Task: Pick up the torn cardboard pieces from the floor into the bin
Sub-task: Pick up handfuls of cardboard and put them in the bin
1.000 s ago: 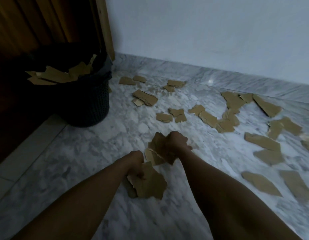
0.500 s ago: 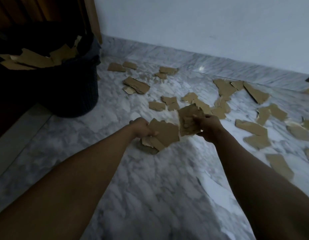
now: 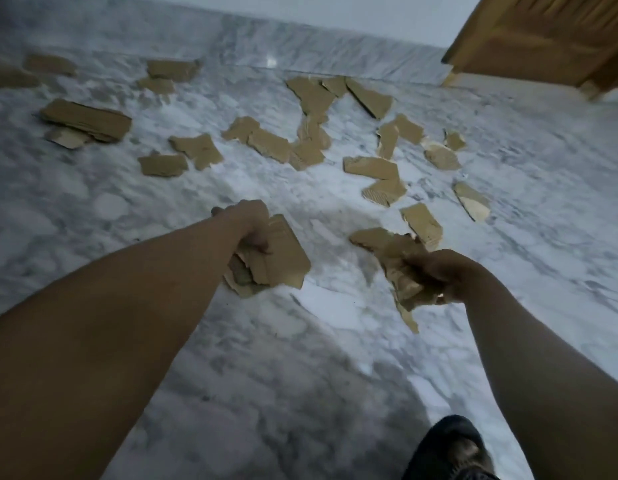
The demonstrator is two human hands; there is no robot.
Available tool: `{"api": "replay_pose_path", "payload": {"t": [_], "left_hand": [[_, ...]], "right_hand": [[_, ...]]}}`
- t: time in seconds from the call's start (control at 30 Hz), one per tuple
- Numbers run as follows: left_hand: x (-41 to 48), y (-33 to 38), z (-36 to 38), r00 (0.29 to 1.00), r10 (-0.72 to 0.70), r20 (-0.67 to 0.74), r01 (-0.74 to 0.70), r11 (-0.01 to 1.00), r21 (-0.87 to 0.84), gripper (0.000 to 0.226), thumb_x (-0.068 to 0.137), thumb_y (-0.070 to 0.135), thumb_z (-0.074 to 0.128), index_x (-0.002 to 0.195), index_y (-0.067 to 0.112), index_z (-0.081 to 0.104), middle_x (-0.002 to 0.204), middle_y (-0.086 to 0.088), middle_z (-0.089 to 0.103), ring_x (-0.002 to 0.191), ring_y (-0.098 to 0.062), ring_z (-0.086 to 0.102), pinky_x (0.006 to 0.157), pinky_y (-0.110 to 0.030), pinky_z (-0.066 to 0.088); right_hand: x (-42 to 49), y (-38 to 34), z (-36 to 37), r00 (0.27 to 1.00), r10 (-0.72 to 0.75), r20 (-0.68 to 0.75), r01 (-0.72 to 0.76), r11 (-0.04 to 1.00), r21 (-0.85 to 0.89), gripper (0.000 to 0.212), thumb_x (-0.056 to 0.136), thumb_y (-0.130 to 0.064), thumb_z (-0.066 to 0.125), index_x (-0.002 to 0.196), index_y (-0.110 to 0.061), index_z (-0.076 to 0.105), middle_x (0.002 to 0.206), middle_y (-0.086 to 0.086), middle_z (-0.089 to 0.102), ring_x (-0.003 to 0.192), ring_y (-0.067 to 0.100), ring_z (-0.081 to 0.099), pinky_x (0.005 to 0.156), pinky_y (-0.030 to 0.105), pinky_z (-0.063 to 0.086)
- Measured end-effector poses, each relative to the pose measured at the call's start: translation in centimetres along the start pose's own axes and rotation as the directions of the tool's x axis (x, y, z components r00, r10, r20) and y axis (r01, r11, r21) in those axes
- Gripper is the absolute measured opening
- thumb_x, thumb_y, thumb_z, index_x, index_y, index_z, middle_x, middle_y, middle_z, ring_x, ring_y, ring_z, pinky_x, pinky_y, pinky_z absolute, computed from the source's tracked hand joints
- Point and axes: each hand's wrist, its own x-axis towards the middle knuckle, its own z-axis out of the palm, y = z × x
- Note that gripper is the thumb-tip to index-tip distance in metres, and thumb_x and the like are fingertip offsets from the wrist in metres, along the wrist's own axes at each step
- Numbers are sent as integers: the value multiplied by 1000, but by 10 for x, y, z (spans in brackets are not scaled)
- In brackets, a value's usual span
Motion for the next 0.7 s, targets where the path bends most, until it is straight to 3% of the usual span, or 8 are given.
{"api": "replay_pose_path", "payload": {"t": [0.03, 0.1, 0.17, 0.27, 0.4, 0.5, 0.6, 0.7], "left_hand": [[4, 7, 4, 1000, 21, -1, -21, 1000, -4, 46, 67, 47, 84, 80, 11, 58, 84, -10, 59, 85, -33, 61, 90, -52, 52], [4, 17, 7, 997, 74, -32, -76, 995, -68, 48, 66, 49, 84, 78, 13, 55, 86, -9, 59, 85, -32, 60, 89, -49, 52], [-1, 25, 10, 992, 104, -72, -112, 985, -128, 49, 73, 47, 82, 86, 8, 56, 90, -10, 59, 85, -29, 58, 79, -38, 51], [-5, 32, 18, 987, 77, -141, -111, 959, -259, 59, 81, 38, 77, 118, -3, 57, 112, -19, 62, 97, -32, 60, 69, -32, 43], [-10, 40, 34, 966, -85, -246, -51, 866, -498, 69, 81, 27, 78, 133, -3, 45, 128, -23, 56, 111, -37, 58, 72, -35, 45], [-16, 48, 44, 960, -173, -221, -10, 765, -644, 81, 81, 23, 78, 142, -2, 31, 138, -23, 47, 121, -39, 52, 80, -38, 45], [-20, 46, 45, 956, -237, -174, 25, 656, -755, 61, 81, 24, 76, 129, -4, 53, 127, -23, 59, 111, -38, 59, 85, -42, 54], [-15, 52, 36, 969, -221, -114, 13, 505, -863, 54, 87, 22, 71, 128, -7, 52, 125, -22, 59, 111, -39, 60, 91, -48, 54]], "right_hand": [[1, 7, 1, 998, 55, 11, -53, 988, -147, 40, 90, -39, 68, 104, -1, 65, 90, 20, 71, 83, 35, 70, 85, 54, 56], [0, 16, 15, 994, 106, 10, -97, 944, -316, 38, 89, -31, 70, 111, 0, 62, 102, 24, 66, 88, 39, 67, 83, 58, 56], [-4, 18, 32, 998, 57, -5, -55, 946, -319, 45, 85, -31, 75, 113, 0, 60, 109, 22, 64, 93, 37, 67, 81, 53, 58], [-10, 15, 52, 1000, 5, 27, 1, 978, -211, 49, 81, -30, 79, 112, 2, 59, 108, 20, 68, 94, 33, 70, 83, 47, 59], [-1, 13, 66, 990, -141, -9, 131, 945, -299, 57, 78, -39, 76, 116, -2, 56, 118, 17, 63, 107, 29, 64, 92, 38, 56], [5, 11, 78, 974, -221, 39, 221, 914, -339, 59, 75, -37, 75, 116, 1, 56, 114, 17, 62, 103, 29, 64, 92, 42, 56], [-15, 2, 79, 961, -266, 76, 276, 936, -217, 46, 73, -26, 79, 105, 1, 61, 101, 14, 64, 93, 27, 67, 81, 40, 59], [-22, -3, 51, 913, -343, 219, 304, 933, 193, 8, 79, -5, 72, 74, -4, 65, 67, 12, 63, 55, 23, 63, 49, 32, 52]]}}
